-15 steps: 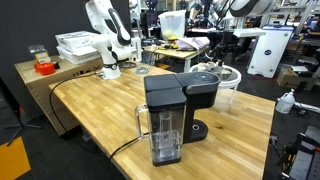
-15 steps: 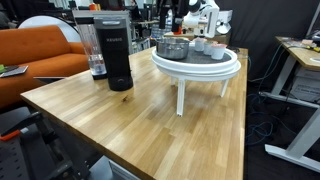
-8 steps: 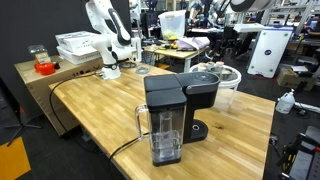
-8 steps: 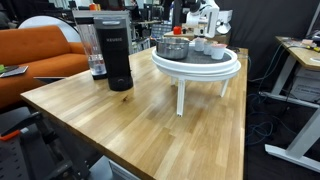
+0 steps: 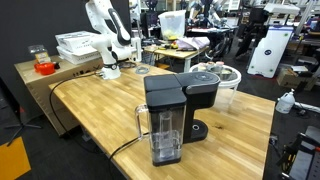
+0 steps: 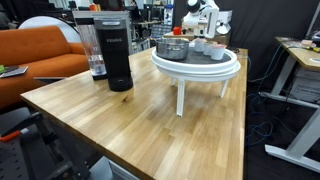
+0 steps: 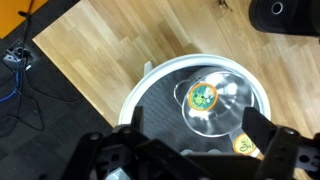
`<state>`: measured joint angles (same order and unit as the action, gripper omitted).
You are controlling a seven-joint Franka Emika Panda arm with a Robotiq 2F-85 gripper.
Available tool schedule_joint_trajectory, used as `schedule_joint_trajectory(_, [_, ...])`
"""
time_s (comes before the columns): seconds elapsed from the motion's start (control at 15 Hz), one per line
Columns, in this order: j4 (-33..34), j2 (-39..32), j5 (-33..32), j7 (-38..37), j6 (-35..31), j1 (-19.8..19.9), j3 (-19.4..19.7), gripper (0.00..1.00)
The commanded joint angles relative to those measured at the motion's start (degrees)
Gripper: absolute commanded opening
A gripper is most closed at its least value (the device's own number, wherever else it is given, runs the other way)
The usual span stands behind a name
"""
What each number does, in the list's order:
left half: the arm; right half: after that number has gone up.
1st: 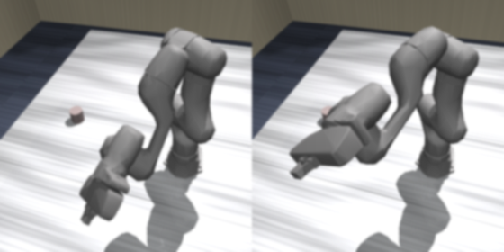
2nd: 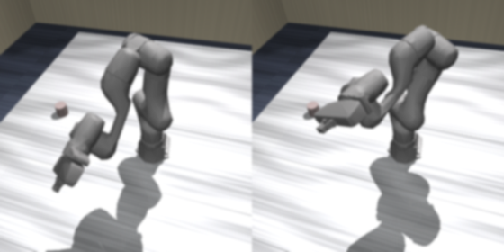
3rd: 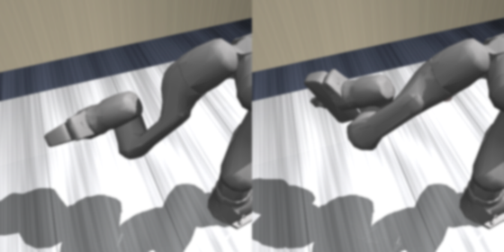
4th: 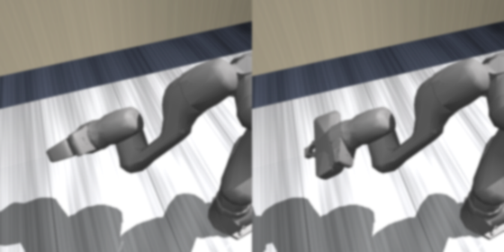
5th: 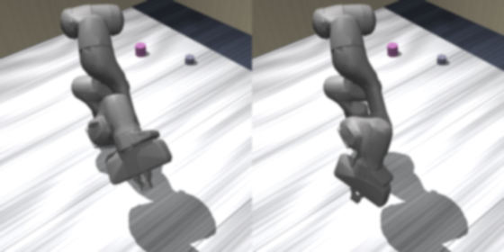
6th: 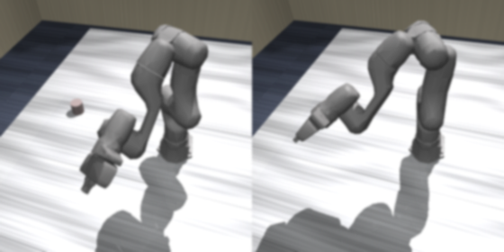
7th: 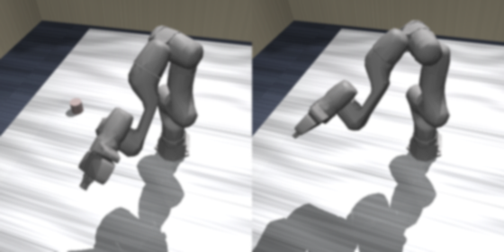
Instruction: Put the white object into the silver pot.
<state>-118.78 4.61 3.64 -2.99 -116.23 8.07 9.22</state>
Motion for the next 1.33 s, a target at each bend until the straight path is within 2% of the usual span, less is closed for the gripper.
schedule_joint_trajectory(0.0, [-8.57,9.78,-2.17,2.52,-1.79,1.54,1.09,1.00])
schedule_joint_trajectory(0.27, [-16.62,19.39,-5.90,4.61,-2.52,3.03,2.07,1.00])
schedule_joint_trajectory(0.67, [-27.01,30.25,-6.42,2.67,-2.53,2.60,-0.05,1.00])
schedule_joint_trajectory(0.73, [-23.99,27.32,-6.20,3.29,-0.44,2.55,0.45,1.00])
schedule_joint_trajectory(0.87, [-26.17,29.59,-6.23,2.96,-0.78,2.47,-0.11,1.00])
schedule_joint_trajectory(1.27, [-26.50,30.08,-6.22,2.97,-1.12,2.49,-0.08,1.00])
